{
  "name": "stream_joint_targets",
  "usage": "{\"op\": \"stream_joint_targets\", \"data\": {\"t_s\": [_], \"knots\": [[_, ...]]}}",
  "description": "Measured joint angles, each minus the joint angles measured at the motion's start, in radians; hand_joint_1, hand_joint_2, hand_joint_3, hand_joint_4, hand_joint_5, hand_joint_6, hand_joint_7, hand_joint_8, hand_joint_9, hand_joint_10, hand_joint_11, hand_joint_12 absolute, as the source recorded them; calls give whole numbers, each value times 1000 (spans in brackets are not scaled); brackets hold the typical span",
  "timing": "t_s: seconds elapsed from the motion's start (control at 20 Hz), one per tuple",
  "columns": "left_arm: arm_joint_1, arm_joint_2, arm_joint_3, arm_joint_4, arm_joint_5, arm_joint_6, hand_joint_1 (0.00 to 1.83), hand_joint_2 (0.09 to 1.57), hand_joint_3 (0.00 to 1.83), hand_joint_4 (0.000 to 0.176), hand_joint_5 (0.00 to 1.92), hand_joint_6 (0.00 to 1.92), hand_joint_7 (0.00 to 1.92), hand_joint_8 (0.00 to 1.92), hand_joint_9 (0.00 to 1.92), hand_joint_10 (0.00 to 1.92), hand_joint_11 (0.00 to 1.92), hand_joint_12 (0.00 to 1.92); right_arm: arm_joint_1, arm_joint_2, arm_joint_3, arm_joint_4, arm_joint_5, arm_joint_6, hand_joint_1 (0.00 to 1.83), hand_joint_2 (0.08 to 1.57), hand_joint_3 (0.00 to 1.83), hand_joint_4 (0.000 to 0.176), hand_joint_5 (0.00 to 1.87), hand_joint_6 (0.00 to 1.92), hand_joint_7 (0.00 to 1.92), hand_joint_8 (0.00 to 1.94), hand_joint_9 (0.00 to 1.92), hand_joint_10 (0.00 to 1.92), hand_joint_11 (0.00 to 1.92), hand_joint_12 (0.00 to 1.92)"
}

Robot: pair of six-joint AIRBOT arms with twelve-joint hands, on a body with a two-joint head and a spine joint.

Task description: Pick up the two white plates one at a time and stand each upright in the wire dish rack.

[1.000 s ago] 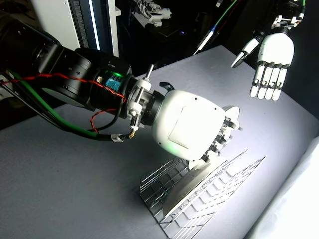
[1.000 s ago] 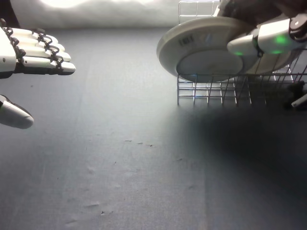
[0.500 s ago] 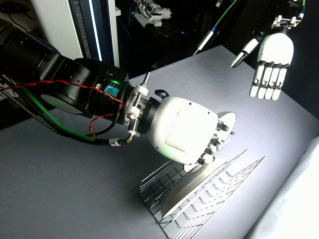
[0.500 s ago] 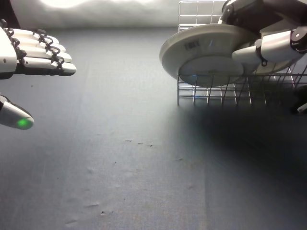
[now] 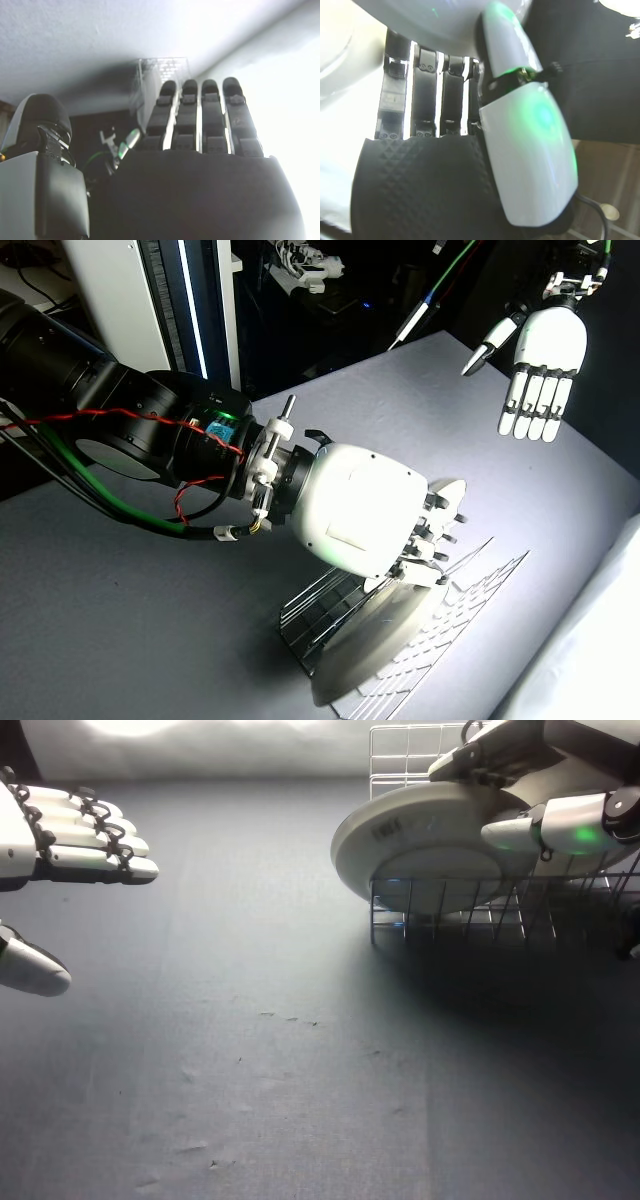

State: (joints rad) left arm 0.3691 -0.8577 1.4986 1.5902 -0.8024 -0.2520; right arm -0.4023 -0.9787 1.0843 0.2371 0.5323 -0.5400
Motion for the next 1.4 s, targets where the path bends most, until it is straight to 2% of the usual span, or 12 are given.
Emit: {"op": "stream_joint_targets", "data": {"t_s": [0.05, 0.15, 0.25, 0.4, 0.75, 1.05, 1.2, 1.4], "knots": [[1, 0, 0, 0, -4, 0, 0, 1100, 0, 0, 0, 0, 0, 0, 0, 0, 0, 0, 1, 0, 0, -13, 1, 0, 1226, 1088, 0, 0, 525, 0, 516, 0, 496, 1, 27, 1170], [10, 0, 0, 5, -2, 3, 0, 1107, 0, 0, 0, 0, 0, 0, 0, 0, 0, 0, 12, 0, -6, -49, 2, 0, 1212, 1045, 0, 0, 404, 1, 356, 2, 314, 4, 0, 911], [10, 0, 0, 1, -6, 4, 0, 1105, 0, 0, 0, 0, 0, 0, 0, 0, 0, 0, 25, 1, -14, -91, 19, 0, 1111, 1016, 0, 0, 181, 0, 143, 3, 127, 3, 0, 499], [10, 0, 0, 3, -31, 12, 0, 1107, 0, 0, 0, 0, 0, 0, 0, 0, 0, 0, 32, 1, -19, -240, 56, 1, 1074, 920, 0, 0, 6, 0, 3, 0, 2, 0, 0, 32], [16, 2, -2, 6, -120, 15, 0, 1107, 1, 0, 0, 0, 0, 0, 0, 0, 0, 0, 51, 19, -38, -675, 237, 1, 957, 790, 0, 0, 0, 0, 0, 0, 0, 0, 0, 0], [-82, 74, -59, 76, -206, 16, 0, 1107, 0, 0, 0, 0, 0, 0, 0, 0, 0, 0, 54, 40, -50, -1070, 414, 2, 933, 764, 0, 0, 0, 0, 0, 0, 0, 0, 0, 0], [-108, 77, -81, 142, -237, 15, 0, 1101, 0, 0, 0, 0, 0, 0, 0, 0, 0, 0, 59, 44, -51, -1157, 474, -17, 919, 783, 0, 0, 0, 0, 0, 0, 0, 0, 0, 0], [-117, 80, -86, 145, -235, -6, 0, 1107, 2, 0, 0, 0, 0, 0, 0, 0, 0, 0, 61, 60, -53, -1177, 500, -22, 936, 809, 0, 0, 0, 0, 0, 0, 0, 0, 0, 0]]}}
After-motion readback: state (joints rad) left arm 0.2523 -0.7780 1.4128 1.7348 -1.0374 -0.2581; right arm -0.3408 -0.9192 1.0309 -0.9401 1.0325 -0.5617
